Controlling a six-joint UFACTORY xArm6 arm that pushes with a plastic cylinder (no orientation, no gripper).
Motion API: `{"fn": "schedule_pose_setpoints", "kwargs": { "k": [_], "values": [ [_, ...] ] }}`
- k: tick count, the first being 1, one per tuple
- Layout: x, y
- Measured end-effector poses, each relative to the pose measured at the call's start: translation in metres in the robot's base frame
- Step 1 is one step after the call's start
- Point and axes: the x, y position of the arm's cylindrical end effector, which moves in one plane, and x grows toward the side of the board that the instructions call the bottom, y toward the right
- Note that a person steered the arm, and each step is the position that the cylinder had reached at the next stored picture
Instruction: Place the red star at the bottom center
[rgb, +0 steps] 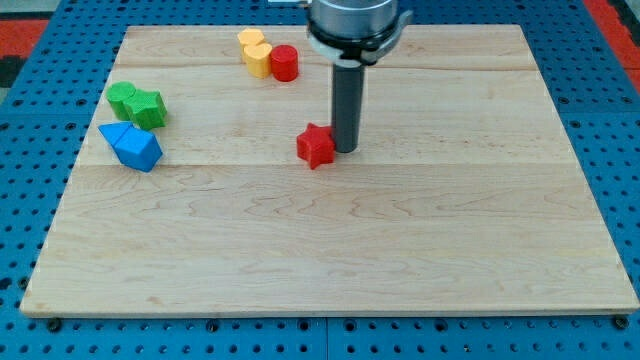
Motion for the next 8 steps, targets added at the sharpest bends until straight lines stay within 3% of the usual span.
{"fn": "schedule_pose_setpoints", "kwargs": {
  "k": [1,2,3,4,5,6,8],
  "values": [
    [-0.034,-0.016],
    [0.008,-0.019],
    [0.081,-0.011],
    [0.081,-0.008],
    [0.022,-0.003],
    [0.016,-0.037],
    [0.094,-0.044]
  ]
}}
